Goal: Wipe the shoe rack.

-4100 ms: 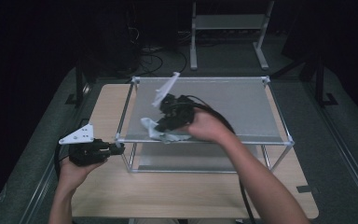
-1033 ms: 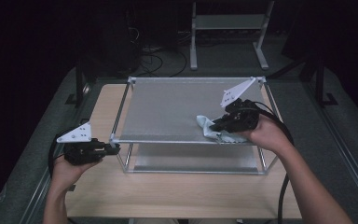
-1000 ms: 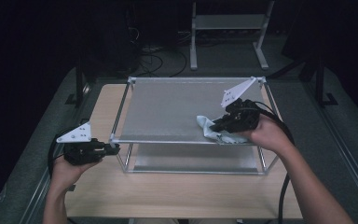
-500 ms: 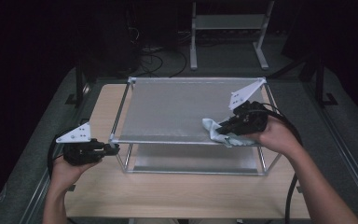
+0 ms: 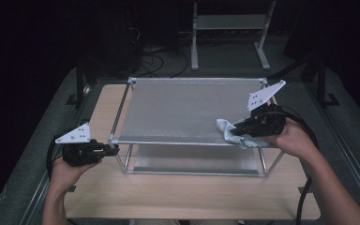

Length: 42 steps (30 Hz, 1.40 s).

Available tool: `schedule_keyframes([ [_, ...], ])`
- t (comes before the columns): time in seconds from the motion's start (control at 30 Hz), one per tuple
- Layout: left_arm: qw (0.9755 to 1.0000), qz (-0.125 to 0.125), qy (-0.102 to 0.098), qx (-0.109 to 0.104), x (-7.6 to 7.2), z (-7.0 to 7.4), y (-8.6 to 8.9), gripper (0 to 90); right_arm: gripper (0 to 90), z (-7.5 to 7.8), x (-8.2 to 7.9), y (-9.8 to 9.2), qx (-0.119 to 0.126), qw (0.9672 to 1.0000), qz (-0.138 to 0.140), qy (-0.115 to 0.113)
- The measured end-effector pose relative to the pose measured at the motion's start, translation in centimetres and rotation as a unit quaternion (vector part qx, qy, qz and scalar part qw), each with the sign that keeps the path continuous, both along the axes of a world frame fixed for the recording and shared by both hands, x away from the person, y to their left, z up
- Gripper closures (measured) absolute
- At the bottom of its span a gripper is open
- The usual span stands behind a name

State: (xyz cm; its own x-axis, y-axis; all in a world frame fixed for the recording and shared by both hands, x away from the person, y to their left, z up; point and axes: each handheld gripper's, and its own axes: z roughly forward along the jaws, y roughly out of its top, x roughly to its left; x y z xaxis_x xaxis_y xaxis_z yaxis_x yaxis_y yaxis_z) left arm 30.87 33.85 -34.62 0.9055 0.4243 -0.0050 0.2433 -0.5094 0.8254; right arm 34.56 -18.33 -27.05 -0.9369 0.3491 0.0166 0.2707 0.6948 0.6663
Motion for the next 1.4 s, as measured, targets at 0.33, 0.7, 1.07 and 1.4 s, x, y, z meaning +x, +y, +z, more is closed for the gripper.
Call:
schedule_keyframes([
  [0.33, 1.0000, -0.001, -0.001, -0.001, 0.1, 0.0, 0.1, 81.4, 82.7, -0.3, 0.9, 2.7, 0.007, 0.9999, 0.010, -0.001],
  [0.7, 1.0000, 0.006, 0.000, -0.001, 0.0, 0.0, 1.1, 81.4, 82.7, 0.2, 0.9, -2.7, -0.015, 0.9992, -0.034, 0.013],
  [1.07, 1.0000, 0.004, -0.001, -0.001, -0.1, 0.0, 0.7, 81.5, 82.7, 0.1, 2.4, -1.2, -0.018, 0.9991, -0.036, 0.011],
  [1.4, 0.9999, -0.011, -0.002, -0.002, 0.1, -0.1, 0.3, 81.5, 82.7, 0.4, 4.7, 4.1, -0.032, 0.9993, 0.001, 0.017],
])
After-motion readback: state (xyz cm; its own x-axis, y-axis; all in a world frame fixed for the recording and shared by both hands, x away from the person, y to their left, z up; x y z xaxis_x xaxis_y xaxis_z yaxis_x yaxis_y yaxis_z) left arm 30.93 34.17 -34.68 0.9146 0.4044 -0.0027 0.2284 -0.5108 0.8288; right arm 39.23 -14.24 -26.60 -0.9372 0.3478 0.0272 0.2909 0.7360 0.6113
